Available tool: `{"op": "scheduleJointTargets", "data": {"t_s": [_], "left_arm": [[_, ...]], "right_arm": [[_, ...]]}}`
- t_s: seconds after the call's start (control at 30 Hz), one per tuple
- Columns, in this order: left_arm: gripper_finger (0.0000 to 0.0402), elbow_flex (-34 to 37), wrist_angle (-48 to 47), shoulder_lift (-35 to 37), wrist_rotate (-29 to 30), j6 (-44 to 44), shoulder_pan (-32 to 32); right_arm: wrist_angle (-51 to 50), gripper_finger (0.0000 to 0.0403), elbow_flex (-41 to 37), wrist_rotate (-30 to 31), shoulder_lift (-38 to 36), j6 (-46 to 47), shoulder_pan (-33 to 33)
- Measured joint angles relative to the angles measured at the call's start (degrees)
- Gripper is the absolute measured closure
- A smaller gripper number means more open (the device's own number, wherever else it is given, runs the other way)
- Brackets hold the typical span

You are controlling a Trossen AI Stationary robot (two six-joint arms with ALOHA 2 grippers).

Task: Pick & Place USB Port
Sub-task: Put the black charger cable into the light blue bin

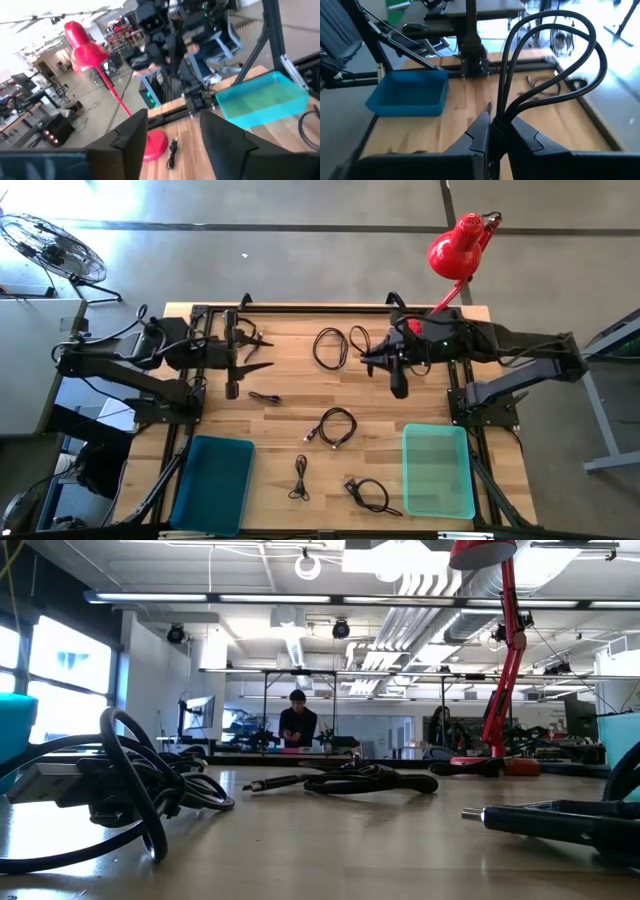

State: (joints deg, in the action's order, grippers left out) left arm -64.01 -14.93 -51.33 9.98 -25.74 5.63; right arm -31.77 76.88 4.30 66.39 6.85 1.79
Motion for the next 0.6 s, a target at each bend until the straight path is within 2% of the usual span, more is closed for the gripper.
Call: {"op": "scheduleJointTargets", "data": {"t_s": [0.13, 0.27, 0.47, 0.6], "left_arm": [[0.0207, -0.1, 0.1, -0.2, 0.1, 0.0, 0.0], [0.0206, -0.1, -0.3, -0.2, 1.6, 0.0, 0.0], [0.0206, -0.1, -0.3, -0.2, 2.4, 0.3, 0.0], [0.0206, -0.1, -0.3, -0.4, 2.4, 3.8, 0.0]], "right_arm": [[-5.8, 0.0370, 0.0, 2.4, -2.2, 7.2, 4.5], [-10.8, 0.0370, 0.0, -1.4, -4.3, 17.1, 9.7], [-15.6, 0.0370, 0.0, -6.5, -5.8, 33.7, 21.3], [-22.3, 0.0370, 0.0, -5.4, -5.0, 49.0, 29.1]]}}
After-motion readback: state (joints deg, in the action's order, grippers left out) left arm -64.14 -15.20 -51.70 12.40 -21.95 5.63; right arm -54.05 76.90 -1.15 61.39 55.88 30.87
